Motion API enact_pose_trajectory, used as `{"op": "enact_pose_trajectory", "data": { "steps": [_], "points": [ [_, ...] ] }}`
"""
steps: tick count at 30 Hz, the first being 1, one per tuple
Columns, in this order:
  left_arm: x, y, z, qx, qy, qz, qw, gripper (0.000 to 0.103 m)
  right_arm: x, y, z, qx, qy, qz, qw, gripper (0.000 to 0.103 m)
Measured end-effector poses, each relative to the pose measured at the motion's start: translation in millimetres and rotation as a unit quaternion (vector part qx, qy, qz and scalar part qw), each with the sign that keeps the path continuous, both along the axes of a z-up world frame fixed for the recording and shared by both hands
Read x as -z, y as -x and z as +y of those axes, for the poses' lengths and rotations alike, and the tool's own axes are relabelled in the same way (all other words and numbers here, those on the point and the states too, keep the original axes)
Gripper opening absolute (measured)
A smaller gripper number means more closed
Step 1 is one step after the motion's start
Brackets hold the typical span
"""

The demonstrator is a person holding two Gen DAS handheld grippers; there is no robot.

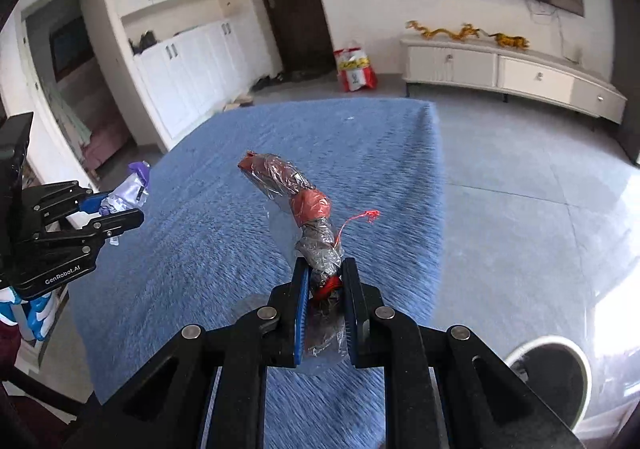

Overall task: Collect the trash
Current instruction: 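Carry both items to the bin and open both tools to drop them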

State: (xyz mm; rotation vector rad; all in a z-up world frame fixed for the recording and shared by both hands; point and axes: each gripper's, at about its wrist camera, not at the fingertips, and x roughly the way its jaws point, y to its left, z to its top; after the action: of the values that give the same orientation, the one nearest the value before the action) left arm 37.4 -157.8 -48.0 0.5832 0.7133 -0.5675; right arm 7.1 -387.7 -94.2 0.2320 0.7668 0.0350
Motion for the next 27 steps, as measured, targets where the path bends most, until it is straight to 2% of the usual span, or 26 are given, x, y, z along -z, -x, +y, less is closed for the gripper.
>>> {"op": "enact_pose_trajectory", "data": {
  "steps": [8, 13, 20, 27],
  "points": [
    [-4.5, 27.2, -48.7, 0.05, -0.009, -0.006, 0.9987, 0.028, -6.2, 73.2, -53.7, 0.083, 0.01, -0.022, 0.996, 0.015],
    [0.9, 43.3, -93.6, 0.091, -0.013, 0.008, 0.9957, 0.028, 5.0, 113.0, -92.5, 0.143, 0.004, -0.014, 0.99, 0.015],
    [8.2, 67.7, -175.4, 0.16, -0.007, 0.052, 0.9857, 0.028, 31.6, 148.6, -136.5, 0.202, -0.005, 0.012, 0.979, 0.015],
    [41.0, 88.3, -266.4, 0.206, -0.008, 0.13, 0.9697, 0.028, 64.3, 165.3, -163.3, 0.257, -0.012, 0.05, 0.965, 0.016]
  ]
}}
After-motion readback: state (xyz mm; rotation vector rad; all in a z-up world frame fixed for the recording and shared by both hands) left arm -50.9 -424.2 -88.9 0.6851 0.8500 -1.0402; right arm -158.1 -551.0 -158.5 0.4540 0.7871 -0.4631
